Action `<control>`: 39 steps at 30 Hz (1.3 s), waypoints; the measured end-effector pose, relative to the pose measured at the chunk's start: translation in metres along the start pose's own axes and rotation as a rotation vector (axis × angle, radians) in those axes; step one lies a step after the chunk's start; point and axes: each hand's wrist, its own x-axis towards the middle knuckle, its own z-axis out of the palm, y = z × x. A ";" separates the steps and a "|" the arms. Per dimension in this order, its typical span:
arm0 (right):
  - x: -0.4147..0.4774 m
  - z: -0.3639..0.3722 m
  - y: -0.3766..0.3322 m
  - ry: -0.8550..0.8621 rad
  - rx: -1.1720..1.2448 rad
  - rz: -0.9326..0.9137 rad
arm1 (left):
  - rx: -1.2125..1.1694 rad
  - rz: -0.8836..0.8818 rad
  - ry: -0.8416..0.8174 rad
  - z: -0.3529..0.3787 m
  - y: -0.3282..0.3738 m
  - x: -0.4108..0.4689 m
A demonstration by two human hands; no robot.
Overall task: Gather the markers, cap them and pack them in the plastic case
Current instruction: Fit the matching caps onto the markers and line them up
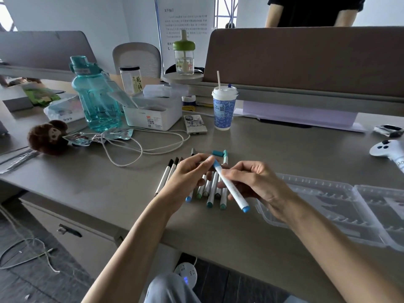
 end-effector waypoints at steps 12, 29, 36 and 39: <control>0.003 0.007 0.004 0.129 -0.159 -0.161 | -0.097 -0.032 0.115 -0.009 0.005 0.001; 0.005 -0.001 0.007 0.121 -0.229 -0.163 | 0.778 -0.018 0.396 -0.053 -0.003 0.027; 0.006 -0.002 0.008 0.132 -0.251 -0.152 | 0.874 -0.041 0.342 -0.052 -0.005 0.029; 0.005 -0.003 0.009 0.131 -0.256 -0.157 | 0.937 -0.057 0.307 -0.049 -0.007 0.028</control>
